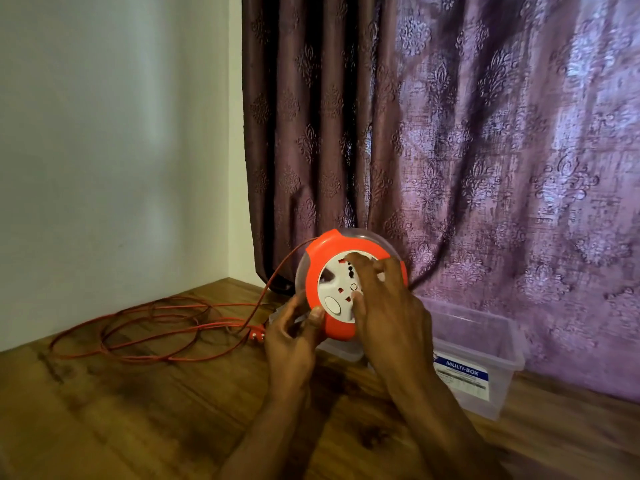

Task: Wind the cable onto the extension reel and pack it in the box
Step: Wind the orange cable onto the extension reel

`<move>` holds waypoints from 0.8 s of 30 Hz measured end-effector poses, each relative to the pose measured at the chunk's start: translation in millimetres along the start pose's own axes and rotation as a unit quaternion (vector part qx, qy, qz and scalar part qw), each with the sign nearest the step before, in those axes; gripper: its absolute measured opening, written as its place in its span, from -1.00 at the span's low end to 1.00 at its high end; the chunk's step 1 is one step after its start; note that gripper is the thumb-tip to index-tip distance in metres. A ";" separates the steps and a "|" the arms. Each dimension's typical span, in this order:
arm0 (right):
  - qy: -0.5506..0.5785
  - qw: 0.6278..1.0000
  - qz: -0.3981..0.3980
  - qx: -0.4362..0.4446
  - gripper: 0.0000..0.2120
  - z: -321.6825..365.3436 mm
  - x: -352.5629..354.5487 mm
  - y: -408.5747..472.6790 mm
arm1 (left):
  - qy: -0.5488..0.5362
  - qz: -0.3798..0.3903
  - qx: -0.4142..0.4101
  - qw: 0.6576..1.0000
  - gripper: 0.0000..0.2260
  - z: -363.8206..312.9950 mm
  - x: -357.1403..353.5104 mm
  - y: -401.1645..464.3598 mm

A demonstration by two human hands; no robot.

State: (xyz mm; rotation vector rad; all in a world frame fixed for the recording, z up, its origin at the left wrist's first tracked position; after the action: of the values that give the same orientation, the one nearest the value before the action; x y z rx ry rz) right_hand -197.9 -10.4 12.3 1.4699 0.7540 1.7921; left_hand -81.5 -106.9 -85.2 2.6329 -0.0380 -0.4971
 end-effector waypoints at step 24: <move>-0.005 0.997 0.059 -0.041 -0.44 -19.2 -26.5 -8.7 | 0.101 -0.055 -0.042 0.992 -0.60 -9.5 5.3 -6.1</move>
State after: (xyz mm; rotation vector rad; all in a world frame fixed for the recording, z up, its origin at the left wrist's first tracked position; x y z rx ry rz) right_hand -212.2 -26.7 -13.6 1.4946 0.5939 1.8791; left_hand -73.5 -97.9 -81.8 2.5974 0.1900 -0.2602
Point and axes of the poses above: each hand's wrist, its own y-axis towards the middle knuckle, its own x-axis out of the back of the hand, z = x × y, the point moved 9 cm from there along y, towards the middle knuckle, and after that the axes turned 1 degree about y, right-handed, at the moved point
